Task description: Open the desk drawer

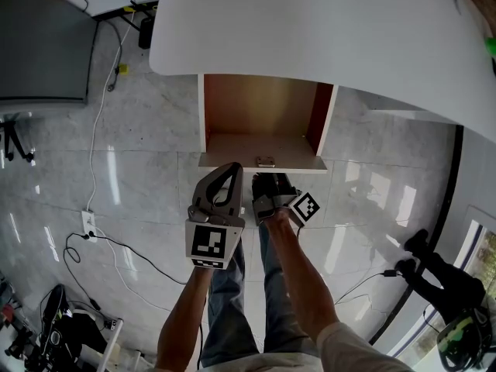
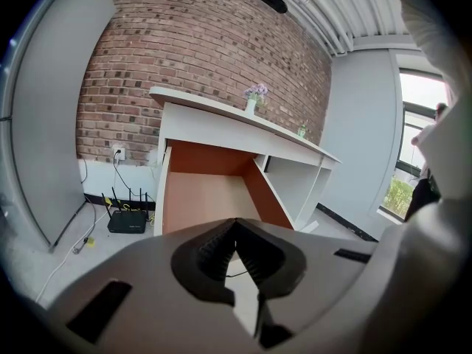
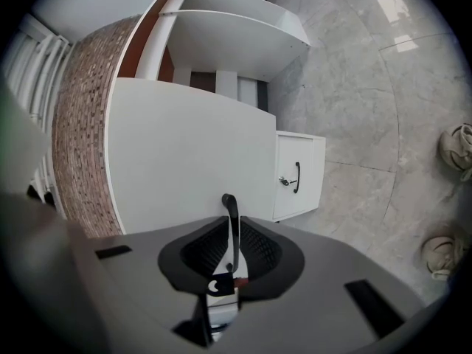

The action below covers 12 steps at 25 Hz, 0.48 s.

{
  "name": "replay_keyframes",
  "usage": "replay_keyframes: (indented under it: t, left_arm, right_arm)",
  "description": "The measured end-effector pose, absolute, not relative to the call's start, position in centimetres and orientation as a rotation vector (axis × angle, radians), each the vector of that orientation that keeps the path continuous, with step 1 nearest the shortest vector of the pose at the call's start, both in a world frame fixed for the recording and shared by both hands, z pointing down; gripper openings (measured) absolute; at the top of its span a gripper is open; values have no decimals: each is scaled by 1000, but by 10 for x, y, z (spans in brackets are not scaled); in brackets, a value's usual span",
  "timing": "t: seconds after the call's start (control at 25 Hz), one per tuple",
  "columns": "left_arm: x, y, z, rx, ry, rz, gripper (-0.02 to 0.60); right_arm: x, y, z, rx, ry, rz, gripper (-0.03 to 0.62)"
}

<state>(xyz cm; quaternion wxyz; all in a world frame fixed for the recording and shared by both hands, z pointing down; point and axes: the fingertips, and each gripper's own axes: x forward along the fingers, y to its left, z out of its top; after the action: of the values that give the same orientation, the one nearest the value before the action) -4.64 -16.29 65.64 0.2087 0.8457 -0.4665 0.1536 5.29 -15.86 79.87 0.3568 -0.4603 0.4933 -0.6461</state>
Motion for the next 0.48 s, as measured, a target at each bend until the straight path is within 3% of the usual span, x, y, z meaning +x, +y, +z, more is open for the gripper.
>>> replay_keyframes:
  t: [0.24, 0.48]
  left_arm:
    - [-42, -160, 656, 2357, -1294, 428, 12]
    - [-36, -160, 653, 2365, -1294, 425, 12]
  right_arm:
    - [55, -150, 795, -1139, 1271, -1666, 138]
    - [60, -143, 791, -1142, 1286, -1666, 152]
